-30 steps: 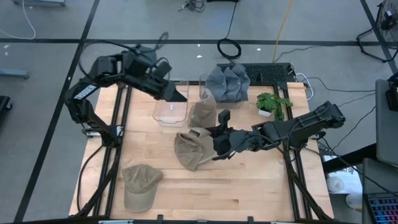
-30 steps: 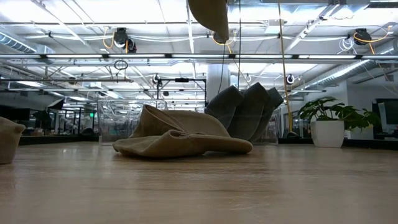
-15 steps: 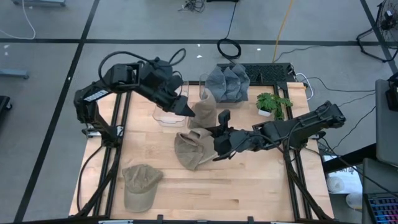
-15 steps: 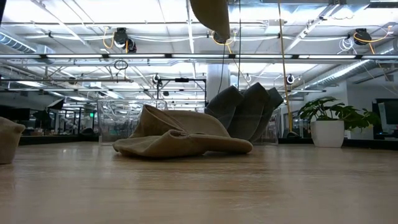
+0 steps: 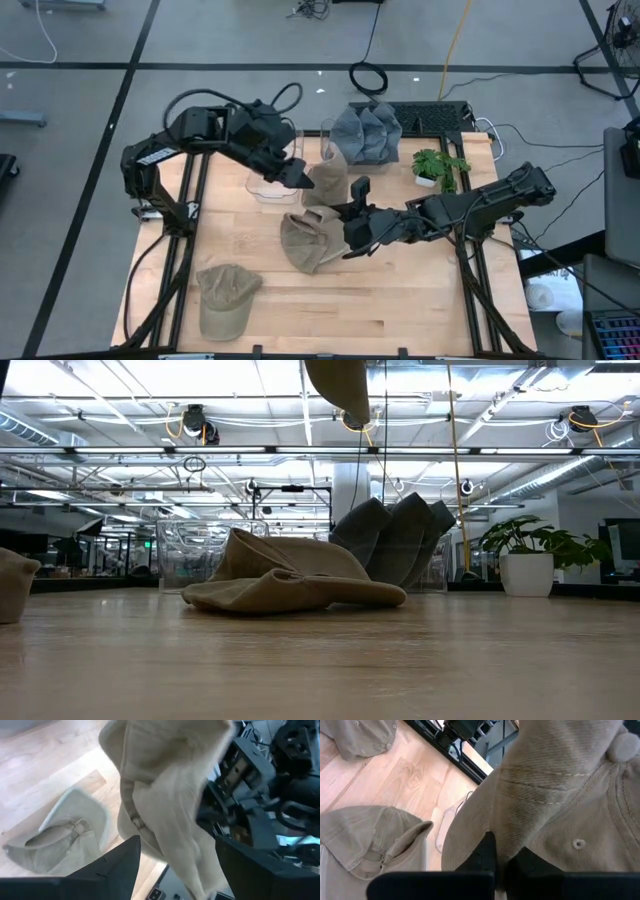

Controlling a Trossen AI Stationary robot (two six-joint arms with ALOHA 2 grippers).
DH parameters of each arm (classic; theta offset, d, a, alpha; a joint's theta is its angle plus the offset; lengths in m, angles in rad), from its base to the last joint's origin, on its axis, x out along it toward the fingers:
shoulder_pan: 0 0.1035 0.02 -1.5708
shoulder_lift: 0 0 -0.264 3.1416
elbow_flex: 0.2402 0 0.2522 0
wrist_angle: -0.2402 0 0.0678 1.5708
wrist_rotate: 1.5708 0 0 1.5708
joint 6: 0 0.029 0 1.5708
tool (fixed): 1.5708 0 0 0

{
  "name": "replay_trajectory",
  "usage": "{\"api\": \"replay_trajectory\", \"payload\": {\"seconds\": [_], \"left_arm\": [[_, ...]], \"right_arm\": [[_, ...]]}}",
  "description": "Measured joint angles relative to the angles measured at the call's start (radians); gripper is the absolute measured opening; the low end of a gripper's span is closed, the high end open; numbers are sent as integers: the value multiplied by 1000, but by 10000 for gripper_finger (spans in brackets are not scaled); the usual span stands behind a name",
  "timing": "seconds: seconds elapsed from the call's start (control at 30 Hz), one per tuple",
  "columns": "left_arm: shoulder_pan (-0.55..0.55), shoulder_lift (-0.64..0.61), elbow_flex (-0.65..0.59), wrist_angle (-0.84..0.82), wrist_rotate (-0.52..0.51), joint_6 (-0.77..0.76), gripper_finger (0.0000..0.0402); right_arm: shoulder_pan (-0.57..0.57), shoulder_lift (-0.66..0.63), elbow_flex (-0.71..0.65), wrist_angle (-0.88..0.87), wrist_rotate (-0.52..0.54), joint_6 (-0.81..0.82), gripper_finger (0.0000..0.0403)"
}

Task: Pick & Place hat
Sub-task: Put the bottom right brown cap into the left transparent bin

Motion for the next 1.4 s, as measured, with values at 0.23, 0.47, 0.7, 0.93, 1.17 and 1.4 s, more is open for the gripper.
{"api": "replay_trajectory", "payload": {"seconds": [0.23,0.47,0.7,0.93,1.17,1.4], "left_arm": [[1,40,-1,4,25,3,263],[1,59,-3,1,55,9,215],[2,59,-2,2,56,9,116],[2,58,-2,4,56,59,22],[2,58,-2,4,60,86,19],[19,31,-2,13,127,175,20]], "right_arm": [[1,0,0,9,-1,0,0],[1,0,0,8,-1,0,0],[1,0,0,8,-1,0,0],[2,0,0,8,-1,1,0],[2,0,0,6,-1,-1,14],[42,-6,0,13,66,2,76]]}}
